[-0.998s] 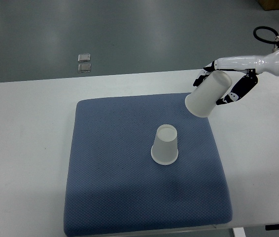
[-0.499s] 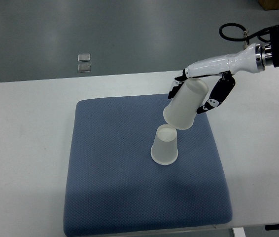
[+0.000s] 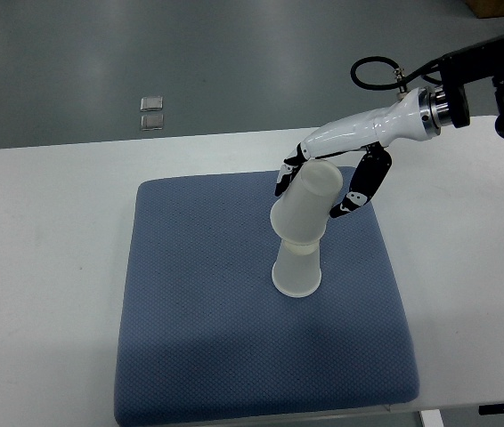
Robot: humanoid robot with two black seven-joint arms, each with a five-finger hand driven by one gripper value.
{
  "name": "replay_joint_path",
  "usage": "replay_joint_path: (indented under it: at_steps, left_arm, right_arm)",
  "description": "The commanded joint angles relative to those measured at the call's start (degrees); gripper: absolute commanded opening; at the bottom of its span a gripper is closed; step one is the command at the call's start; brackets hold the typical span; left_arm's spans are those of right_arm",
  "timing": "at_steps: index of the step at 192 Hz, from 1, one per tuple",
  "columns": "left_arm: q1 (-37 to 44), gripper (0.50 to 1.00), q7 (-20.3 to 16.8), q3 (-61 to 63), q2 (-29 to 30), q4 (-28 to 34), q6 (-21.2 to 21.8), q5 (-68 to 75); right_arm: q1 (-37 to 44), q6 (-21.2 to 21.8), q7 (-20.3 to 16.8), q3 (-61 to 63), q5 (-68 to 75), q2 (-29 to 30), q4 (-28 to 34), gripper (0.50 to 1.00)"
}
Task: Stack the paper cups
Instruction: 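Lower the held cup down onto the upside-down cup on the pad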
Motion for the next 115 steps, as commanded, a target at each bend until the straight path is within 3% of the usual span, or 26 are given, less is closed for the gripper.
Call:
replay_joint_path:
  at_steps: [1, 75, 115]
  left_arm:
    - [0.0, 1.0, 0.0, 0.0, 0.0, 0.0, 0.0, 0.0]
    - [0.0, 1.0, 0.0, 0.0, 0.0, 0.0, 0.0, 0.0]
    - [0.0, 1.0, 0.0, 0.0, 0.0, 0.0, 0.0, 0.0]
  right_arm:
    - [0.8, 0.0, 0.1, -1.4, -1.2, 0.0, 0.0, 0.789]
    - [4.3, 4.0, 0.1, -2.9, -1.0, -0.5, 0.4, 0.791]
    - [4.1, 4.0, 0.1, -2.9, -0.9, 0.1, 1.2, 0.791]
